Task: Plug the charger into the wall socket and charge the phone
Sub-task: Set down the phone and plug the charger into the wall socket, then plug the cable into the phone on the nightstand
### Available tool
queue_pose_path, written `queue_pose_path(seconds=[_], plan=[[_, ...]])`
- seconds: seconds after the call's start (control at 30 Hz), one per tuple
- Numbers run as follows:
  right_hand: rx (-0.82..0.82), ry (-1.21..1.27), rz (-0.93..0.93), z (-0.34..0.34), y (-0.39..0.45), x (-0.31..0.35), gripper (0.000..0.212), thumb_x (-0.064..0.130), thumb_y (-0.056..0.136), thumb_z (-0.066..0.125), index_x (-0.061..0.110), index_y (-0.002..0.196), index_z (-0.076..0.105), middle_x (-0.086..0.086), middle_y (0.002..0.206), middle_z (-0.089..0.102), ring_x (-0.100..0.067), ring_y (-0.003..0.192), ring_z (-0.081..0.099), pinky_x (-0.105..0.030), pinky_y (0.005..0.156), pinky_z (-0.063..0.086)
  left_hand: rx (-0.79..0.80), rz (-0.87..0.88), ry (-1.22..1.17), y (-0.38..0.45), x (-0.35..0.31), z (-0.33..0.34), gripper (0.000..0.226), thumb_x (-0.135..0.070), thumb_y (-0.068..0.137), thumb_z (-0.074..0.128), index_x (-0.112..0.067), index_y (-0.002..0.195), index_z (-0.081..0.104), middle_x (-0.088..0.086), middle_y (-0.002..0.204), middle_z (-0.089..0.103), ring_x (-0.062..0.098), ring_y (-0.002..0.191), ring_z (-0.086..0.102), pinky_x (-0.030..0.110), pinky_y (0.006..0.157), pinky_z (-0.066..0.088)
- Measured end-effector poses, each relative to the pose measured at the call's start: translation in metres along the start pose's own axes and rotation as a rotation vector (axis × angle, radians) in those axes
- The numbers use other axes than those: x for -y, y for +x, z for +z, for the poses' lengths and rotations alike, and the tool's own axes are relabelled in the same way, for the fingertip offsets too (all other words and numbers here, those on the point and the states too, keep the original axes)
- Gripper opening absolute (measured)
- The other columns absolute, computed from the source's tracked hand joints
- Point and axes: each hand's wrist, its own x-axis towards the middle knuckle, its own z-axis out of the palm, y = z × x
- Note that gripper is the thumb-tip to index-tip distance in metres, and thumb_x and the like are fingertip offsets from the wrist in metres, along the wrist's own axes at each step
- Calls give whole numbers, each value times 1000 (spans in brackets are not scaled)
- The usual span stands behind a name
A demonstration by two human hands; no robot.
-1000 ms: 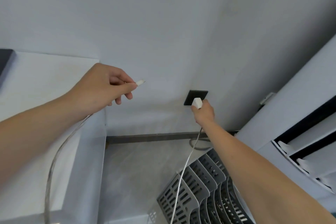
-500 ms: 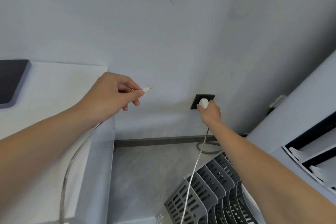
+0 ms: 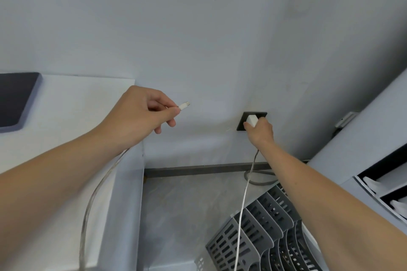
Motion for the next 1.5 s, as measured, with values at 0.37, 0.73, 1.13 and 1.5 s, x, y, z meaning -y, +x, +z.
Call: queue_pose_path(seconds=[0.37,0.73,1.13,1.5], plan=[[-119,-268,-74,-11,-32,19,65,47,93,69,-1,132,50,-21,134,55,-40,128,48,-51,94,52,-21,-10,24,0,-2,-2,12,-22,92,74,-12,85,77,4,72,79,11,49,58,7,40,36],[39,415,-209,-33,-165,128,25,30,99,68,10,114,68,0,100,68,-18,92,66,-22,75,51,-197,-18,-166,-23,-11,-20,13,-21,91,75,-9,89,78,7,72,78,3,58,57,25,64,40],[427,830,-119,-20,-272,242,21,26,98,71,6,92,76,-6,84,75,-16,79,70,-34,73,64,-290,-2,-169,-87,1,-71,14,-23,94,73,-10,95,78,4,77,78,1,62,65,11,60,43],[618,818,-99,-1,-302,269,22,27,98,71,7,88,74,-7,89,75,-17,83,70,-31,70,56,-386,6,-162,-114,10,-97,14,-28,94,73,-15,96,79,-2,78,78,5,74,73,10,61,51]])
